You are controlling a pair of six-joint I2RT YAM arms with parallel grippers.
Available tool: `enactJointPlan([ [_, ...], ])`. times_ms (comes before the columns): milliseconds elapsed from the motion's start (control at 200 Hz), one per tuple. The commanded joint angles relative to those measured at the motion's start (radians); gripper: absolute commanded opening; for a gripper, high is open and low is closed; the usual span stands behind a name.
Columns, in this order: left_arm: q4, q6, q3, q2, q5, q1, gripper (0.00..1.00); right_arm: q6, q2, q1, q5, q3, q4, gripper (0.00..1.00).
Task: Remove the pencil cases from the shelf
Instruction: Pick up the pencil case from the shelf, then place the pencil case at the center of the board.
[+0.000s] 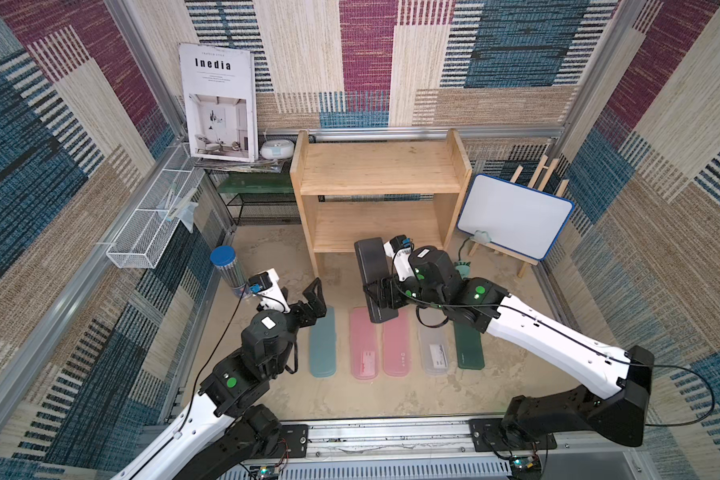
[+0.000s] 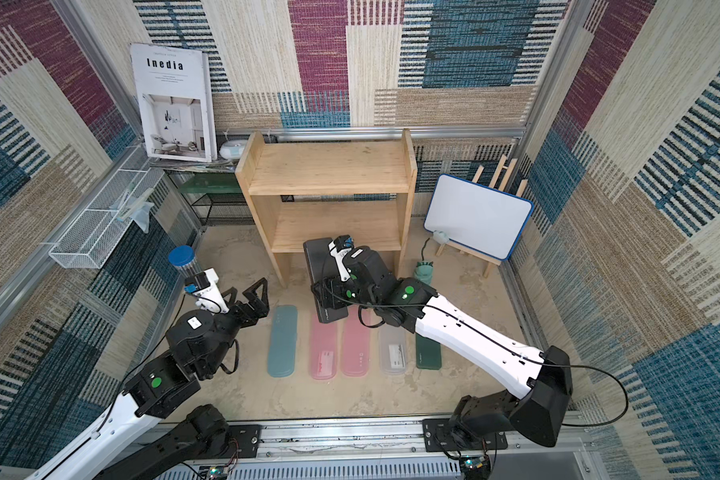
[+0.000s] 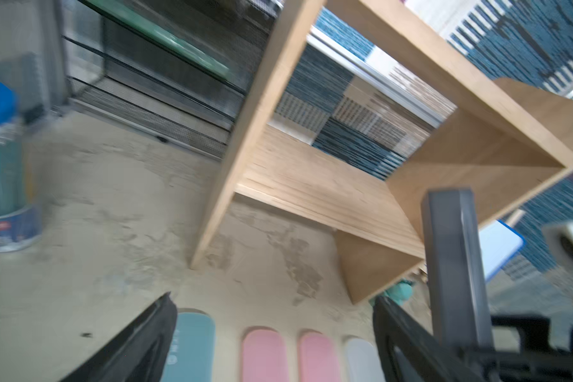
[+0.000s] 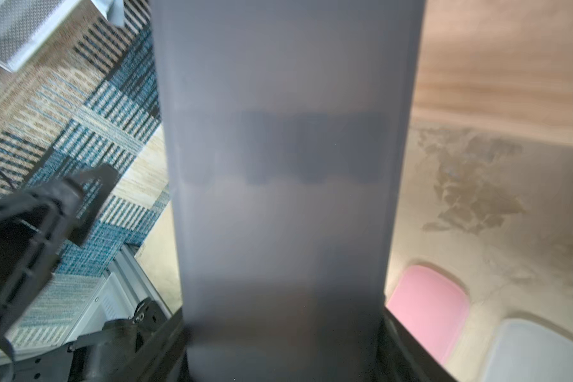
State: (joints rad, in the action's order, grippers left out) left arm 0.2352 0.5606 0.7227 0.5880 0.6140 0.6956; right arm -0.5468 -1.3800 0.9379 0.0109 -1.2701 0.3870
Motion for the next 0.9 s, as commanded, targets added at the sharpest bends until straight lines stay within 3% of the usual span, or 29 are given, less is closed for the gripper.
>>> enactJointPlan([
  [0, 0.093, -0.092, 0.003, -0.059, 0.242, -0.003, 0.96, -0.097, -0.046, 0.038, -0.054, 0.047, -0.103, 0.69],
  [85, 0.119, -0.142, 0.022, -0.083, 0.295, -0.003, 0.97, -0.149, -0.146, 0.075, -0.102, 0.020, -0.141, 0.71],
  [230, 0.195, -0.156, 0.087, -0.076, 0.308, -0.003, 0.99, -0.225, -0.407, 0.112, -0.197, -0.165, -0.204, 0.72],
  [516, 0.364, -0.132, 0.188, -0.129, 0.280, -0.003, 0.99, -0.225, -0.934, 0.185, -0.278, -0.806, 0.035, 0.69],
  [892, 0.481, -0.116, 0.207, -0.177, 0.249, -0.003, 0.99, -0.329, -1.116, 0.197, -0.251, -0.941, 0.110, 0.67],
])
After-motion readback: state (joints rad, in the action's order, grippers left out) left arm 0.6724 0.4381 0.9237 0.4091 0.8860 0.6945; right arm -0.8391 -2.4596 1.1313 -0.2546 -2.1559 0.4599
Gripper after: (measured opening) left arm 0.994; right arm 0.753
